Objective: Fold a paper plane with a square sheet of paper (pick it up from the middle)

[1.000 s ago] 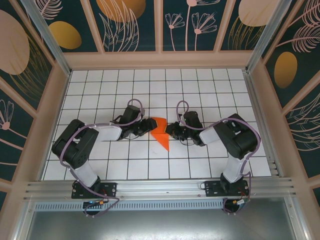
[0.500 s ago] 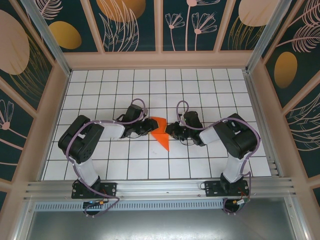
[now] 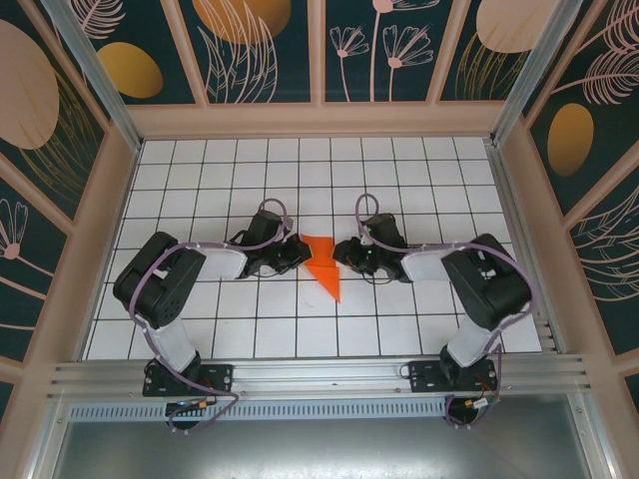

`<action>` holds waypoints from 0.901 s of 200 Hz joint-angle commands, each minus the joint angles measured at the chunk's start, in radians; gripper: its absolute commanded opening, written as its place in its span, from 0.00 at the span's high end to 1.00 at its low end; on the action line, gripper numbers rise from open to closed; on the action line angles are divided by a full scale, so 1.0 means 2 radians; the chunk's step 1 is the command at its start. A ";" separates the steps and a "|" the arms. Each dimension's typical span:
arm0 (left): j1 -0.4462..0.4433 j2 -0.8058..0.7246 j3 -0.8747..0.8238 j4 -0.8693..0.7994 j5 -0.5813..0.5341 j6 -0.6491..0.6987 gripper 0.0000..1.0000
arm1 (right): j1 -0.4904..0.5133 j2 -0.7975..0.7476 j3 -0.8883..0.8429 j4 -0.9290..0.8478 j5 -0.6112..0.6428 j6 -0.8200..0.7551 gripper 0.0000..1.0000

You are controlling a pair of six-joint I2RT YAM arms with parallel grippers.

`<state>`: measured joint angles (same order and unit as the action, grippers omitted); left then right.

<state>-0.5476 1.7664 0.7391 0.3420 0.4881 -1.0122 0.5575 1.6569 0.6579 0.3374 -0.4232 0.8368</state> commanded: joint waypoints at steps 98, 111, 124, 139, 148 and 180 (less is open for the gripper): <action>0.004 -0.041 -0.021 0.015 -0.013 -0.022 0.95 | 0.239 -0.125 -0.029 -0.062 0.349 -0.135 0.57; 0.004 -0.040 -0.020 0.009 -0.014 -0.019 0.95 | 0.272 -0.103 -0.007 -0.089 0.403 -0.140 0.57; 0.004 -0.037 -0.020 0.007 -0.015 -0.019 0.94 | 0.289 -0.078 0.015 -0.120 0.426 -0.142 0.57; 0.004 -0.035 -0.019 0.007 -0.014 -0.019 0.94 | 0.308 -0.049 0.036 -0.148 0.451 -0.145 0.57; 0.004 -0.035 -0.019 0.007 -0.014 -0.018 0.94 | 0.317 -0.033 0.048 -0.164 0.462 -0.148 0.57; 0.004 -0.034 -0.015 0.001 -0.012 -0.015 0.94 | 0.348 0.018 0.097 -0.224 0.529 -0.145 0.57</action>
<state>-0.5476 1.6932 0.6983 0.3557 0.4633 -1.0492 1.2129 1.6379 0.7776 0.0303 0.4610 0.5640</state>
